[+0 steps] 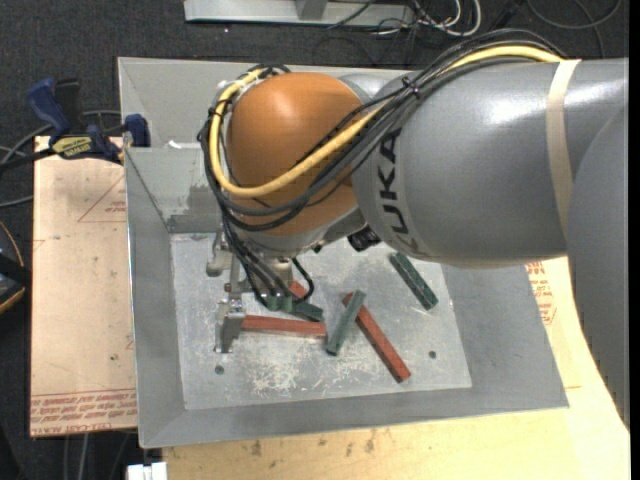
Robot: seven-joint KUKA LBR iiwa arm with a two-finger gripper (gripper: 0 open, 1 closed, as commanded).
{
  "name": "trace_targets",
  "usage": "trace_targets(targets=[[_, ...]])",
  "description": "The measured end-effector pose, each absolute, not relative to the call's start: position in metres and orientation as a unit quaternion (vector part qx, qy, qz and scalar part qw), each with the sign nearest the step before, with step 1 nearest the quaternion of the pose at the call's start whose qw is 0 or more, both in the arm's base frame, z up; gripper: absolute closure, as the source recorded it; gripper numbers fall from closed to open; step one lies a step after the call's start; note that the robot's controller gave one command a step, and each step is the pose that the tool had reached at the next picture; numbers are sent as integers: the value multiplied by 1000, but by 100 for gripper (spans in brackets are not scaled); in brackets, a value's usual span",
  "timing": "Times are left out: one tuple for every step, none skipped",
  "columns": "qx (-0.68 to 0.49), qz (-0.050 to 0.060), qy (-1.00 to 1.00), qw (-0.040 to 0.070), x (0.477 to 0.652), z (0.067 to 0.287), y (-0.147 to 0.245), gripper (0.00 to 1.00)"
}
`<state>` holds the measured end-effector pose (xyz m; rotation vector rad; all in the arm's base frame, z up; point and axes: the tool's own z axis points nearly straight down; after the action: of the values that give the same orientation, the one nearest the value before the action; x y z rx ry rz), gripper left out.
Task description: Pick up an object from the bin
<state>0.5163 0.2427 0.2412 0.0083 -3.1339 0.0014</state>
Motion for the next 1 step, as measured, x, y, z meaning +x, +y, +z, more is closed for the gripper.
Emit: trace_targets(targets=[[0, -1, -1000, 0, 518, 246, 241, 0]])
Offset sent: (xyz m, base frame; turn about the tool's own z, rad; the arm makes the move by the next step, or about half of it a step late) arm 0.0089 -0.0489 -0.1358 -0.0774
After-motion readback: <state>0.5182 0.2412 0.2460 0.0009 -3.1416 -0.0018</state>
